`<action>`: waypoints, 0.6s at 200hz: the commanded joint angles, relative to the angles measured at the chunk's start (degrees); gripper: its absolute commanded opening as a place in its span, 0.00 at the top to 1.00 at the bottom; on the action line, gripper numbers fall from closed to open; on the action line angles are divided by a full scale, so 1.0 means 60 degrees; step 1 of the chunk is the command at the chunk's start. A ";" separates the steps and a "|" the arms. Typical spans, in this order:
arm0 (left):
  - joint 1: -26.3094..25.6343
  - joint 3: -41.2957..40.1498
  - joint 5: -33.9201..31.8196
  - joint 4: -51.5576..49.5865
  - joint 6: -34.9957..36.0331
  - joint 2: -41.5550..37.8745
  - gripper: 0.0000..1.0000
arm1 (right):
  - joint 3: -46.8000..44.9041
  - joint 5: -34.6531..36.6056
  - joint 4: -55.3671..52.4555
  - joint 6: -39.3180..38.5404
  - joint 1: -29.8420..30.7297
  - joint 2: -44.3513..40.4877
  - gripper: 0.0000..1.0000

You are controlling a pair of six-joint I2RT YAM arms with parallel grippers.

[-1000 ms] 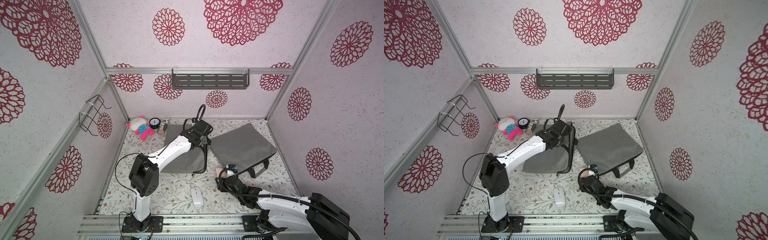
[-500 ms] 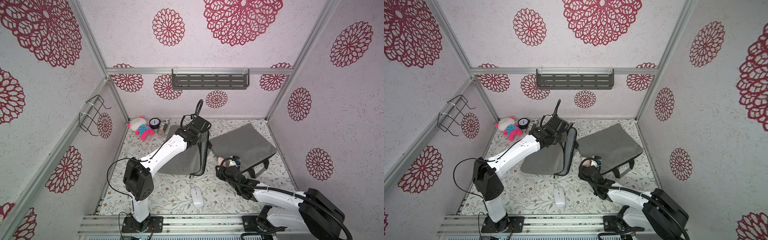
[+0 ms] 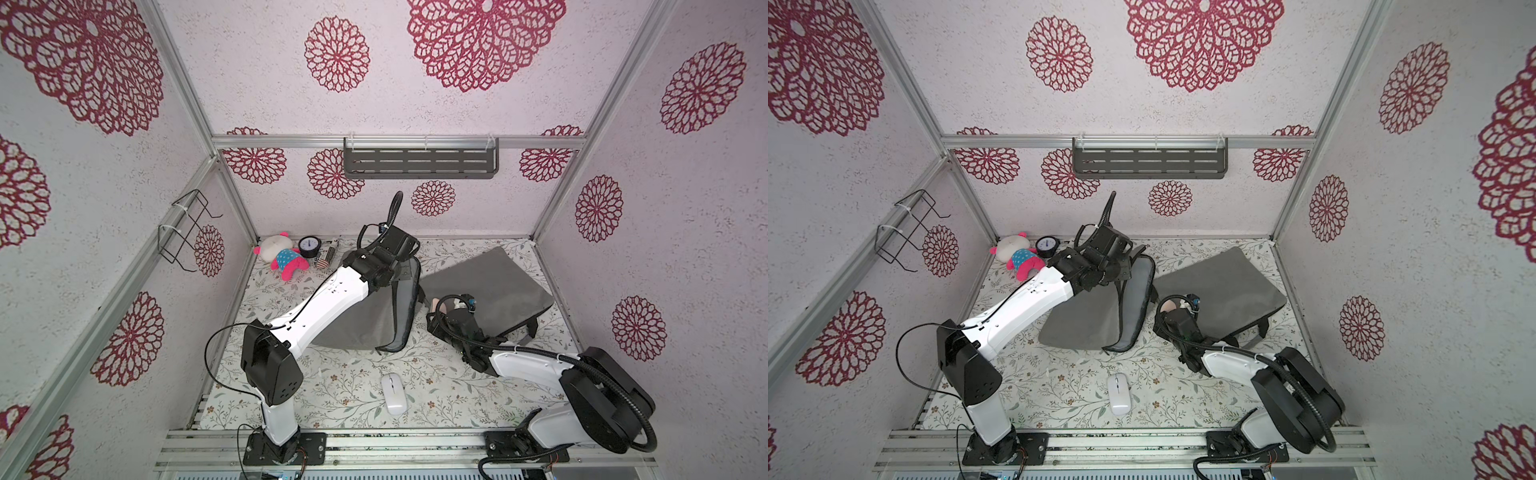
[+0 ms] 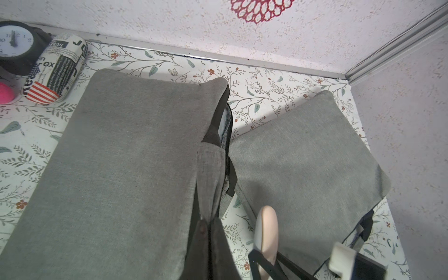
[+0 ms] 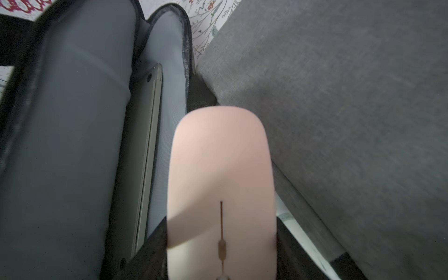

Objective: Put the mouse into the laptop bag
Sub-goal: Place the mouse in the zippered laptop bag.

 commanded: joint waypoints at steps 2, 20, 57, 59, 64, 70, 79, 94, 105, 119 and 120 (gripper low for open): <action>0.0011 0.0556 -0.0113 -0.0023 0.0235 -0.0435 1.00 | 0.0554 -0.0534 0.0693 -0.0300 -0.0201 0.0312 0.83; 0.0016 0.0644 -0.0087 -0.0070 0.0234 -0.0475 1.00 | 0.0960 -0.0780 0.0752 -0.0449 -0.0347 0.0643 0.84; 0.0018 0.0398 0.0181 0.0091 0.0167 -0.0474 1.00 | 0.1824 -0.1127 0.0741 -0.0575 -0.0602 0.1224 0.81; 0.0019 0.0378 0.0191 0.0111 0.0164 -0.0481 1.00 | 0.1890 -0.1170 0.0738 -0.0580 -0.0618 0.1279 0.81; 0.0011 0.0326 0.0219 0.0143 0.0144 -0.0507 1.00 | 0.2070 -0.1273 0.0668 -0.0575 -0.0678 0.1419 0.81; 0.0010 0.0229 0.0245 0.0196 0.0120 -0.0528 1.00 | 0.2325 -0.1410 0.0591 -0.0562 -0.0744 0.1616 0.81; 0.0016 0.0090 0.0265 0.0272 0.0090 -0.0605 1.00 | 0.2662 -0.1569 0.0574 -0.0542 -0.0833 0.1924 0.81; 0.0008 -0.0080 0.0325 0.0398 0.0047 -0.0697 1.00 | 0.3259 -0.1758 0.0580 -0.0509 -0.0965 0.2443 0.81; 0.0022 -0.0114 0.0359 0.0424 0.0045 -0.0715 1.00 | 0.3771 -0.1822 0.0513 -0.0509 -0.1043 0.2866 0.80; 0.0022 -0.0104 0.0438 0.0424 0.0027 -0.0708 1.00 | 0.4506 -0.1856 0.0301 -0.0524 -0.1112 0.3443 0.79; 0.0015 -0.0106 0.0441 0.0425 0.0029 -0.0708 1.00 | 0.4581 -0.1865 0.0263 -0.0538 -0.1117 0.3478 0.79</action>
